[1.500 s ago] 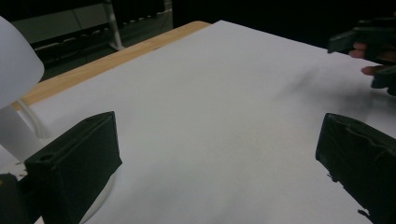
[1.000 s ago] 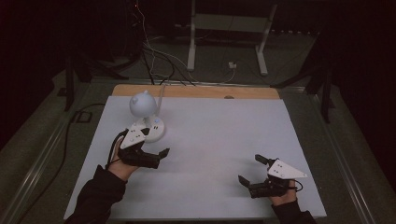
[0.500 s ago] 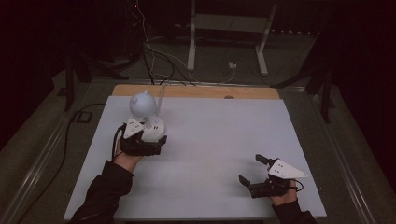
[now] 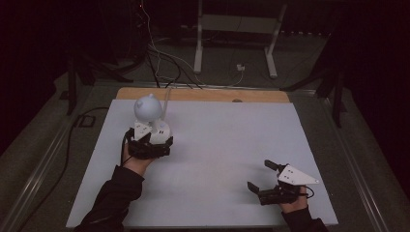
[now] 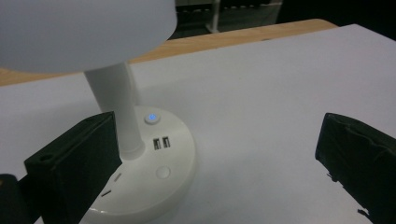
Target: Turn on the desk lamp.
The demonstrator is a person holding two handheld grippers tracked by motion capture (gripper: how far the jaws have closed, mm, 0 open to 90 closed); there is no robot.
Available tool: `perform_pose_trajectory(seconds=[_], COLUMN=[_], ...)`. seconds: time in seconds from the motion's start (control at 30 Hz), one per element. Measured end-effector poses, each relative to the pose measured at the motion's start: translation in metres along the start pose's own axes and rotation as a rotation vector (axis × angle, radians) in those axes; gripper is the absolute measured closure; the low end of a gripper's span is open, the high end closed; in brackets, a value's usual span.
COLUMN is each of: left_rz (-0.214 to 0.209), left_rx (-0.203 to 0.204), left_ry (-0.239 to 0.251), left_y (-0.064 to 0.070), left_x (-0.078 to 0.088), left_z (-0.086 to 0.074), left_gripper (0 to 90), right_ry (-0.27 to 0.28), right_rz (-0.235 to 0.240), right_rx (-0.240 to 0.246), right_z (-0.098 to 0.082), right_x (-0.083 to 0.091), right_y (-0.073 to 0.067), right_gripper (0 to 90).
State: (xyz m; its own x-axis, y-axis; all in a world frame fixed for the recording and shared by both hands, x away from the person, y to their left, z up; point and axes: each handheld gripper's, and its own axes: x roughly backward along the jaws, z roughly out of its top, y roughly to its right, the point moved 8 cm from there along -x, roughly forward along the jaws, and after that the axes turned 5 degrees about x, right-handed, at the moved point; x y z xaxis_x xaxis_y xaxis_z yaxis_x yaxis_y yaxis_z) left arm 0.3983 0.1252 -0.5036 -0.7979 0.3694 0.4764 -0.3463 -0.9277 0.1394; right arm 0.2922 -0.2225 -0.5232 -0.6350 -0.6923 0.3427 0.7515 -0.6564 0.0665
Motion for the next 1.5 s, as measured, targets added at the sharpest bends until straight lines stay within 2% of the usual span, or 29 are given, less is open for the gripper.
perform_pose_trajectory(seconds=[0.03,0.07,0.17,0.23,0.27,0.3,0.33,0.4,0.47,0.6,0.67,0.7,0.93,1.1,1.13,1.17,1.27,1.33,1.5], left_rz=[0.000,0.029,0.052,0.059,0.086,0.093,0.100,0.107,0.121,0.148,0.154,0.161,0.148,0.161,0.162,0.158,0.152,0.138,0.135], left_rx=[0.000,0.008,0.023,0.051,0.061,0.071,0.075,0.071,0.075,0.074,0.073,0.073,0.048,0.016,0.015,0.015,0.014,0.025,0.004], left_ry=[0.000,-0.005,-0.014,-0.031,-0.032,-0.033,-0.036,-0.039,-0.045,-0.053,-0.058,-0.058,-0.077,-0.084,-0.084,-0.086,-0.087,-0.093,-0.111], left_y=[0.000,-0.001,-0.003,-0.005,-0.008,-0.009,-0.010,-0.011,-0.013,-0.017,-0.019,-0.021,-0.022,-0.023,-0.024,-0.025,-0.027,-0.029,-0.034], left_x=[0.000,-0.003,-0.005,-0.009,-0.010,-0.011,-0.012,-0.013,-0.015,-0.017,-0.018,-0.018,-0.023,-0.026,-0.026,-0.027,-0.030,-0.032,-0.038], left_z=[0.000,-0.002,-0.005,-0.007,-0.008,-0.008,-0.009,-0.010,-0.011,-0.014,-0.014,-0.015,-0.019,-0.021,-0.021,-0.021,-0.023,-0.024,-0.028], left_gripper=[0.5,0.9,3.8,6.0,8.1,11.7,15.8,16.6,25.6,36.6,38.7,46.1,64.3,70.9,70.9,75.4,80.6,83.0,88.6], right_ry=[0.000,0.000,0.001,0.001,0.001,0.001,0.001,0.000,0.003,-0.001,0.000,-0.001,0.001,0.000,0.000,-0.004,-0.002,-0.003,-0.004], right_rz=[-0.001,0.000,-0.001,-0.001,-0.001,-0.001,0.000,0.000,-0.001,0.001,0.001,0.002,0.008,0.009,0.009,0.009,0.011,0.011,0.011], right_rx=[0.002,0.003,0.001,0.003,0.004,0.003,0.003,0.004,0.009,0.007,0.008,0.008,0.004,0.004,0.004,0.006,0.006,0.004,0.005], right_z=[0.000,0.000,0.000,0.000,0.001,0.000,0.000,0.000,0.001,0.000,0.001,0.001,0.001,0.001,0.001,0.000,0.001,0.001,0.001], right_x=[0.000,0.000,0.001,0.001,0.001,0.001,0.001,0.001,0.001,0.001,0.001,0.001,0.001,0.001,0.001,0.001,0.001,0.001,0.001], right_y=[0.000,0.000,0.000,0.000,0.000,0.000,0.000,0.000,0.000,-0.001,-0.001,-0.001,-0.001,-0.001,-0.001,-0.002,-0.002,-0.002,-0.002], right_gripper=[0.0,0.0,0.0,0.0,0.0,0.0,0.0,0.0,0.0,0.0,0.0,0.0,0.0,0.0,0.0,0.0,0.0,0.0,0.0])
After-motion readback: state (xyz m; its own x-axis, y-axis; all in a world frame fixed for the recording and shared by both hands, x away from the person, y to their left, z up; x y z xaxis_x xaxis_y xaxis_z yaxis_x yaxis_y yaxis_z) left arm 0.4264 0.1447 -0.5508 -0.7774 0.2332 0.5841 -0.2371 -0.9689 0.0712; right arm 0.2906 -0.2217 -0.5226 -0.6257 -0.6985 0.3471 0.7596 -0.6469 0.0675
